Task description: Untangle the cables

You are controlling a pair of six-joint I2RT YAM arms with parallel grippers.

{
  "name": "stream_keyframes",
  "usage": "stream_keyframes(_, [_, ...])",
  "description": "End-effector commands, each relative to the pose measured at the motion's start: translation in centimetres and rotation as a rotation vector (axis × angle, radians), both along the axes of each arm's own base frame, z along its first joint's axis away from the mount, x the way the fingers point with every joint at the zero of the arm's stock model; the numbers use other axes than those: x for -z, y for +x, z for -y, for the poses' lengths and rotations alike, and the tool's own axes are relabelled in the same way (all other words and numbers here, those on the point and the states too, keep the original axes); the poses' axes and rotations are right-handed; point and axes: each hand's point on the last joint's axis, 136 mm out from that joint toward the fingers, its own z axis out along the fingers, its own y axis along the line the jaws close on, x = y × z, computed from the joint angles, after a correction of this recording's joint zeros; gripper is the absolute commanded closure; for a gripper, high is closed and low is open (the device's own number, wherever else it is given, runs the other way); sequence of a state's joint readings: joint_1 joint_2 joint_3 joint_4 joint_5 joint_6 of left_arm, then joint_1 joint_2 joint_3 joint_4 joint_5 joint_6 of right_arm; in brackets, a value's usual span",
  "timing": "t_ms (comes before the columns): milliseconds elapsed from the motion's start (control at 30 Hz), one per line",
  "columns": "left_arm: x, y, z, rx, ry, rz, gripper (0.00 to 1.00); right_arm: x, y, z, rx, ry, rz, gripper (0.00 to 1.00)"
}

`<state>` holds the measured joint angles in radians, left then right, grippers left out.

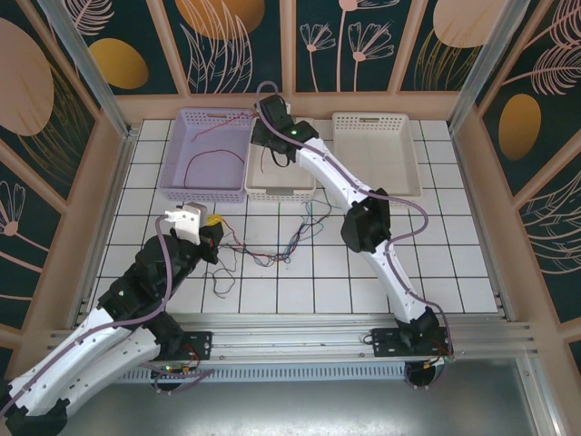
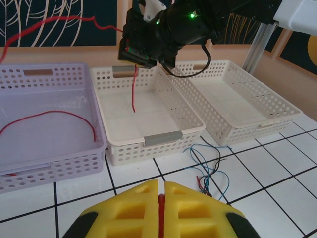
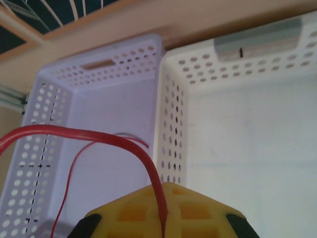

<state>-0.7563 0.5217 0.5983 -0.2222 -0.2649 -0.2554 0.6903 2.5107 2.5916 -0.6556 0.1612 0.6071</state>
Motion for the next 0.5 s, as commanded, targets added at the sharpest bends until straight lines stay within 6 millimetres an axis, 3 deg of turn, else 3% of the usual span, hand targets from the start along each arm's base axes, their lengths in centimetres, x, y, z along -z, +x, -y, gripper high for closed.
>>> stream_keyframes(0, [-0.8, 0.1, 0.2, 0.010, -0.034, 0.024, 1.00, -1.7, -0.5, -3.6, -0.122, 0.103, 0.056, 1.00])
stream_keyframes(267, [-0.8, 0.1, 0.0, 0.008, -0.042, 0.026, 1.00, -2.7, -1.3, -8.5, -0.245, 0.236, 0.122, 1.00])
stream_keyframes(467, [-0.8, 0.1, -0.1, 0.003, -0.042, 0.026, 1.00, -1.7, -2.2, -11.1, -0.321, 0.276, 0.142, 1.00])
